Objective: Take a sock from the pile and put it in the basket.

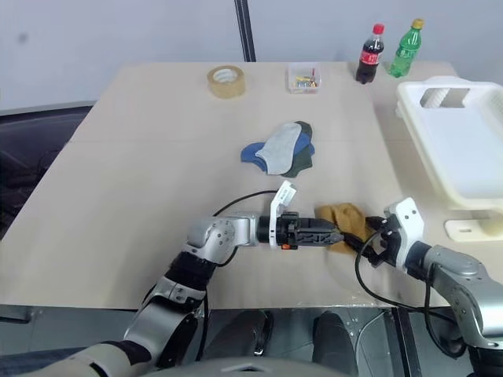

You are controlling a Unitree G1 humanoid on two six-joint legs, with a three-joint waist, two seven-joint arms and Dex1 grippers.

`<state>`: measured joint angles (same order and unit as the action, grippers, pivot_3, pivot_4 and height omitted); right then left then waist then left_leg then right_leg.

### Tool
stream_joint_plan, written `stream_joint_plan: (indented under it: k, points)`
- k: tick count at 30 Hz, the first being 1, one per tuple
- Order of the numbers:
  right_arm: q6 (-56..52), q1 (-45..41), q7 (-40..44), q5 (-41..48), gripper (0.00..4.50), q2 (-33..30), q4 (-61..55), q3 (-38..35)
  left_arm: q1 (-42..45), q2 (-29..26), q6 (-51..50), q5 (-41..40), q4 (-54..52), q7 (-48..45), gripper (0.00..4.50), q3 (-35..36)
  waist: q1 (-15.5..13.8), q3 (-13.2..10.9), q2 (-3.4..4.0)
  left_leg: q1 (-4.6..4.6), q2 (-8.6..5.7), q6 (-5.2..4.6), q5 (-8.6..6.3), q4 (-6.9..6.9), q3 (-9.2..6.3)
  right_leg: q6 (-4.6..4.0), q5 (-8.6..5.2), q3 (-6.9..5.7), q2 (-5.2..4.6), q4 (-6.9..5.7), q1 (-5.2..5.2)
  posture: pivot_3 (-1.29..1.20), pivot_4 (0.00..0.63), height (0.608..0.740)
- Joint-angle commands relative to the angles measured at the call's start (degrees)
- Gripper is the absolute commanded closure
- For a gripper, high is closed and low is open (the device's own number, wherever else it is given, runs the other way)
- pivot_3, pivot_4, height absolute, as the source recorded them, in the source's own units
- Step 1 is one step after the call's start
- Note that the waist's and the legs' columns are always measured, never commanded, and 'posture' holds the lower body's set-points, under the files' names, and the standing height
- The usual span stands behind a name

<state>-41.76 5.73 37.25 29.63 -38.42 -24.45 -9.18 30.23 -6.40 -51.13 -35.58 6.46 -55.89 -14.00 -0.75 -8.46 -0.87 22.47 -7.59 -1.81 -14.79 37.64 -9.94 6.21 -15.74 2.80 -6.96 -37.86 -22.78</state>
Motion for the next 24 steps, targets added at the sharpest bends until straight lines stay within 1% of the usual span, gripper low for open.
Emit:
stream_joint_plan:
  k: [1, 2, 3, 4, 5, 6, 7, 8, 10, 11, 12, 19, 22, 24]
  points:
    - [-0.09, 1.5, 1.45, -1.67, 0.6, -1.02, 0.36, 3.75, -1.27, -3.07, 7.99, 5.16, -6.31, -0.57, 0.0, -2.82, 0.04, 0.01, 0.0, -0.02, 0.0, 0.0, 0.0, 0.0, 0.01, 0.0, 0.0, 0.01, 0.0, 0.0, 0.01, 0.0, 0.15, 0.74]
    - [0.18, 1.55, 1.71, -1.87, 0.7, -1.06, 0.53, 4.29, -1.37, -3.92, 9.97, 6.78, -6.91, 0.23, 0.0, -2.92, -0.02, 0.02, 0.0, -0.03, 0.01, 0.0, 0.0, 0.0, 0.01, 0.0, 0.0, 0.01, 0.01, 0.0, 0.02, 0.0, 0.15, 0.74]
    - [0.4, 1.52, 1.9, -1.9, 1.0, -1.06, 0.67, 4.68, -1.39, -4.51, 10.86, 7.43, -7.46, 0.88, 0.0, -2.57, -0.04, 0.03, -0.02, -0.04, 0.01, 0.0, 0.0, 0.0, 0.01, 0.0, 0.0, 0.0, 0.01, 0.0, 0.04, 0.0, 0.15, 0.74]
    - [0.3, 1.35, 2.21, -1.72, 1.57, -1.08, 0.76, 5.1, -1.52, -5.37, 12.53, 8.4, -8.21, 0.97, 0.0, -2.53, -0.04, 0.03, -0.02, -0.06, 0.01, 0.0, 0.0, 0.0, 0.0, 0.0, 0.0, -0.01, 0.01, 0.01, 0.07, 0.0, 0.15, 0.74]
    - [0.29, 1.15, 2.5, -1.73, 1.99, -1.19, 0.85, 5.51, -1.71, -6.25, 14.28, 9.61, -8.77, 0.95, 0.0, -2.87, -0.05, 0.03, -0.02, -0.06, 0.01, 0.0, 0.0, 0.0, 0.0, 0.0, 0.0, -0.01, 0.01, 0.01, 0.07, 0.0, 0.15, 0.74]
    - [0.42, 0.94, 2.77, -1.96, 2.54, -1.35, 0.99, 5.93, -1.9, -7.17, 15.7, 10.92, -9.12, 0.91, 0.0, -3.52, -0.03, 0.04, -0.03, -0.06, 0.01, 0.0, 0.0, 0.0, 0.0, 0.0, 0.0, -0.01, 0.0, 0.01, 0.08, 0.0, 0.15, 0.74]
    - [0.67, 0.41, 2.95, -2.34, 2.9, -1.35, 1.66, 6.38, -2.6, -8.24, 17.25, 12.1, -10.05, 0.71, 0.0, -4.15, -0.03, 0.05, -0.03, -0.08, 0.01, 0.0, 0.0, 0.0, 0.0, 0.0, 0.0, -0.01, 0.0, 0.02, 0.1, 0.0, 0.15, 0.74]
    - [0.88, -0.03, 3.0, -2.65, 3.46, -1.3, 2.22, 6.69, -3.26, -8.84, 17.79, 12.41, -10.89, 0.58, 0.0, -4.32, -0.02, 0.05, -0.03, -0.1, 0.01, 0.0, 0.0, 0.0, 0.0, 0.0, 0.0, -0.01, 0.01, 0.02, 0.12, 0.0, 0.15, 0.74]
    - [1.2, -0.75, 3.13, -2.96, 4.0, -1.21, 3.13, 7.03, -4.37, -9.75, 18.62, 12.74, -12.13, 0.24, 0.0, -4.56, 0.1, 0.06, -0.05, -0.11, 0.02, -0.01, -0.01, 0.0, 0.01, 0.0, 0.0, 0.0, 0.01, 0.02, 0.14, 0.0, 0.15, 0.74]
    - [1.32, -0.96, 3.22, -2.99, 4.4, -1.19, 3.39, 7.12, -4.74, -10.04, 19.05, 12.91, -12.44, 0.18, 0.0, -4.71, 0.06, 0.06, -0.06, -0.16, 0.02, -0.01, -0.01, 0.0, 0.02, 0.0, 0.0, 0.02, 0.01, 0.02, 0.16, 0.0, 0.15, 0.74]
    - [1.42, -1.15, 3.35, -3.08, 4.46, -1.17, 3.61, 7.19, -5.1, -10.2, 19.5, 13.0, -12.73, 0.2, 0.0, -4.76, 0.03, 0.06, -0.07, -0.22, 0.02, -0.01, -0.01, 0.0, 0.01, 0.0, 0.0, 0.0, 0.02, 0.01, 0.21, 0.0, 0.15, 0.74]
    - [1.34, -2.01, 4.43, -2.69, 4.46, -1.75, 3.21, 7.49, -6.02, -9.93, 23.74, 14.0, -13.83, 1.5, 0.0, -3.84, 0.09, 0.06, -0.07, -0.52, 0.07, -0.05, -0.03, -0.06, 0.03, 0.0, 0.0, 0.02, 0.06, 0.02, 0.44, 0.0, 0.15, 0.74]
    - [0.03, -2.84, 5.23, -0.24, 4.46, -2.43, 1.46, 5.48, -5.58, -9.76, 24.97, 14.02, -13.78, 1.76, 0.0, -3.33, 0.08, 0.06, -0.08, -0.51, 0.07, -0.03, -0.03, -0.07, 0.03, 0.0, 0.0, 0.02, 0.06, 0.02, 0.44, 0.0, 0.15, 0.74]
    - [-1.05, -4.23, 5.43, 1.19, 4.46, -3.42, 0.68, 3.2, -4.78, -8.58, 27.34, 14.01, -12.92, 3.22, 0.0, -1.64, 0.0, 0.03, -0.09, -0.49, 0.07, -0.03, -0.02, -0.07, 0.03, 0.0, 0.0, 0.02, 0.06, 0.02, 0.44, 0.0, 0.15, 0.74]
